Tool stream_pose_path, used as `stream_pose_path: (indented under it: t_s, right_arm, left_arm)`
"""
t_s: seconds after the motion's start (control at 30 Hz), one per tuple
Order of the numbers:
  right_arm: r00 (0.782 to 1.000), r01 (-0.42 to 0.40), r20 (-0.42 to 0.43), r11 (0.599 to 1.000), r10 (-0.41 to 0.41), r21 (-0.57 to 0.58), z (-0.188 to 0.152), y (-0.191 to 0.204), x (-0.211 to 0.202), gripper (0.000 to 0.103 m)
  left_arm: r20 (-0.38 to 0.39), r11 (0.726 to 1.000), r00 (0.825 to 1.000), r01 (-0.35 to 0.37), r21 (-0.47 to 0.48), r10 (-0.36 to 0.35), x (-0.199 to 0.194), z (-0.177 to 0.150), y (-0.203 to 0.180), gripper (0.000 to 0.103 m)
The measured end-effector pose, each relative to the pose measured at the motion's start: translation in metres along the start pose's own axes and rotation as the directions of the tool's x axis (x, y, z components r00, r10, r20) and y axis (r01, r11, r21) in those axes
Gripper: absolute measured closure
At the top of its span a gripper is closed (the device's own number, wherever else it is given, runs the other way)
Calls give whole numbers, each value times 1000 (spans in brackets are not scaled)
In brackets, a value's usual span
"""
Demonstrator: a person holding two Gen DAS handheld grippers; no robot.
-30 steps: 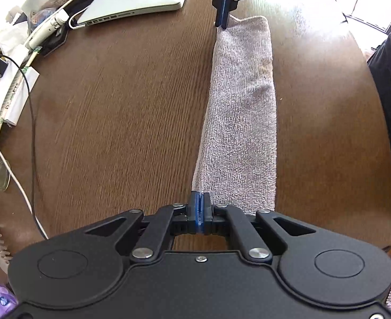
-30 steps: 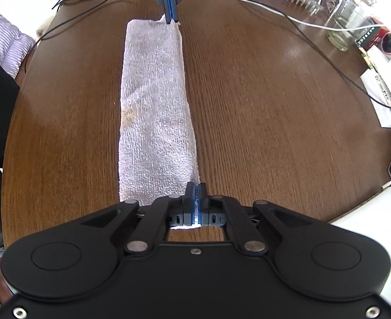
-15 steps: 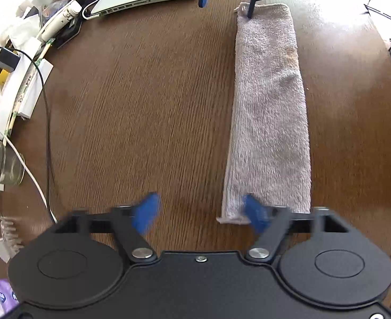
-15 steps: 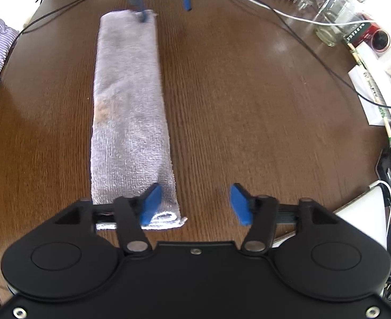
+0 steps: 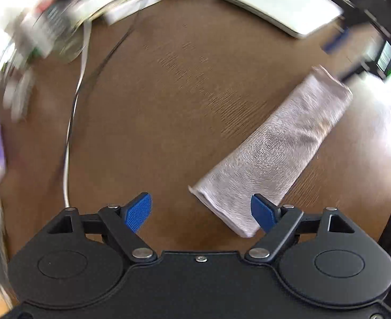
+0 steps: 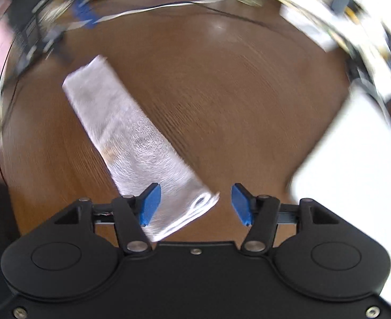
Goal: Fold towel
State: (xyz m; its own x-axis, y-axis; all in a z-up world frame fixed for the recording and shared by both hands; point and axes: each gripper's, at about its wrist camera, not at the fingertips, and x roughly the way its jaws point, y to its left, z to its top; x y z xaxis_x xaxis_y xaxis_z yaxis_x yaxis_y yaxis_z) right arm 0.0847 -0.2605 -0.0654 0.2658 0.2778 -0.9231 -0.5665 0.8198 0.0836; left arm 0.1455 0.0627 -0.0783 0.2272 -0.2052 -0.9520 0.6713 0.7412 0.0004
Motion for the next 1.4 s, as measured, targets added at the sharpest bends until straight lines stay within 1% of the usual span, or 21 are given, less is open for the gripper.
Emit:
stream_pose_path:
  t_s: [0.07, 0.13, 0.27, 0.33, 0.4, 0.57, 0.6, 0.73, 0.8, 0.87, 0.93, 0.97, 1.0, 1.07, 1.17, 1.23, 1.27, 1.3, 1.33, 1.37, 1.4]
  right_arm:
    - [1000, -9, 4, 990, 8, 138, -9, -5, 0, 39]
    - [1000, -10, 6, 968, 8, 250, -18, -9, 1, 39]
    - [1000, -2, 26, 938, -8, 347, -25, -7, 1, 39]
    - [1000, 5, 27, 927, -16, 376, -24, -4, 3, 39]
    - [999, -19, 45, 902, 0, 431, -26, -4, 6, 39]
    - [993, -107, 98, 814, 62, 571, -38, -14, 11, 39]
    - [993, -113, 102, 805, 65, 583, -41, -15, 13, 39]
    - [990, -135, 110, 772, 85, 621, -48, -21, 19, 39]
    - [990, -141, 109, 767, 93, 626, -49, -21, 21, 39]
    - [989, -143, 107, 765, 97, 627, -50, -20, 22, 39]
    - [989, -145, 105, 762, 101, 632, -50, -20, 24, 39]
    - [990, -142, 103, 763, 99, 630, -50, -19, 24, 39]
    - [990, -139, 103, 767, 96, 627, -50, -19, 24, 39]
    - [991, -133, 101, 776, 89, 616, -48, -18, 25, 39]
    - [994, -106, 86, 805, 68, 584, -43, -15, 26, 39]
    - [996, -80, 74, 827, 46, 556, -39, -10, 26, 46]
    - [997, -61, 65, 842, 31, 536, -37, -8, 27, 59]
    - [999, -36, 53, 862, 10, 505, -34, -4, 28, 69]
    - [999, -19, 45, 873, -4, 487, -32, -2, 29, 73]
    - [999, -10, 42, 877, -12, 480, -31, 0, 30, 87]
    - [999, -4, 38, 880, -16, 474, -31, 1, 30, 93]
  left_arm:
    - [-47, 991, 998, -34, -131, 28, 6, -5, -1, 22]
    - [-76, 966, 997, -49, -253, 30, 8, -8, 0, 22]
    - [-76, 910, 997, -52, -412, 22, 7, -11, 0, 22]
    - [-61, 877, 998, -29, -479, 0, 6, -14, 0, 22]
    - [-45, 844, 999, -7, -536, -21, 5, -16, 1, 22]
    - [7, 809, 996, 76, -583, -89, 6, -17, 5, 22]
    - [16, 802, 994, 94, -589, -105, 6, -18, 6, 22]
    - [32, 801, 988, 140, -581, -150, 7, -24, 11, 27]
    - [38, 797, 983, 169, -580, -181, 10, -28, 15, 35]
    - [41, 813, 983, 170, -557, -178, 13, -22, 16, 42]
    - [34, 817, 984, 163, -554, -174, 12, -21, 16, 56]
    - [29, 815, 985, 156, -557, -169, 13, -20, 17, 73]
    - [23, 814, 986, 152, -560, -168, 15, -20, 17, 85]
    - [21, 818, 986, 149, -555, -165, 20, -18, 14, 93]
    - [15, 832, 988, 136, -538, -152, 23, -15, 10, 95]
    - [16, 837, 991, 123, -533, -136, 23, -15, 9, 96]
    - [16, 840, 992, 114, -530, -125, 22, -14, 8, 96]
    - [15, 846, 994, 103, -524, -112, 22, -13, 8, 96]
    - [14, 852, 994, 100, -515, -108, 23, -11, 7, 96]
    - [14, 858, 995, 96, -505, -103, 23, -9, 7, 96]
    - [12, 864, 995, 92, -495, -99, 23, -7, 7, 96]
